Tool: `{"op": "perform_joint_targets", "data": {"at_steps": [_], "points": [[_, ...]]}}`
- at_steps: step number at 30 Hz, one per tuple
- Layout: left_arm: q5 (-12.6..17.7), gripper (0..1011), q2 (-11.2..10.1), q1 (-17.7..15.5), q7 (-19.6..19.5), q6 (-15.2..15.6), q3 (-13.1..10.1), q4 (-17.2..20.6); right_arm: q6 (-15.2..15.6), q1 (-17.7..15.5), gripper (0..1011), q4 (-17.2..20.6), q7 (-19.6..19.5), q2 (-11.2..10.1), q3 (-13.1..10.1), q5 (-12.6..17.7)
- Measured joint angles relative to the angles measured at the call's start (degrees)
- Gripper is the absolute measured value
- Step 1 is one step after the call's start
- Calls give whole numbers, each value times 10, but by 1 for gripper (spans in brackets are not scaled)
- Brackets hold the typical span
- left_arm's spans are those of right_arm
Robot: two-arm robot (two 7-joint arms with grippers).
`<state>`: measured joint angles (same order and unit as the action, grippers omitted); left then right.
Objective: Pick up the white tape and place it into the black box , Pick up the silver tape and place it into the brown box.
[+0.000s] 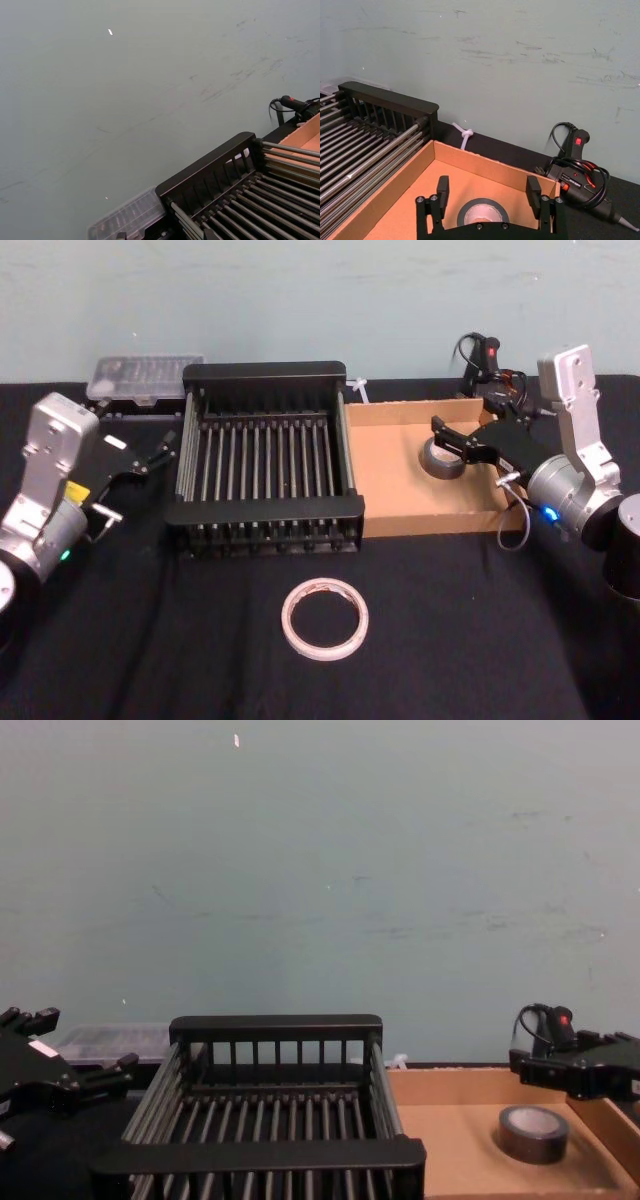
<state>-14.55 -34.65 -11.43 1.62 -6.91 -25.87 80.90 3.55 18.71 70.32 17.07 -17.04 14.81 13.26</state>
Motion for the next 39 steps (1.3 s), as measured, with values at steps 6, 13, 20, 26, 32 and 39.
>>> {"op": "perform_joint_targets", "data": {"at_steps": [6,13,20,26,32,39], "points": [[0,1001,0,0,0,0,0,0,0,0,1002,0,0,0,0,0],[0,1001,0,0,0,0,0,0,4,-15,1002,18,2,-5,-9,2],[0,1002,0,0,0,0,0,0,15,-49,1002,68,2,-15,-15,4],[0,1001,0,0,0,0,0,0,28,-84,1002,123,6,-28,-22,10],[0,1001,0,0,0,0,0,0,48,-120,1003,177,13,-43,-31,27],[0,1001,0,0,0,0,0,0,57,-157,1003,228,20,-65,-38,43]]}}
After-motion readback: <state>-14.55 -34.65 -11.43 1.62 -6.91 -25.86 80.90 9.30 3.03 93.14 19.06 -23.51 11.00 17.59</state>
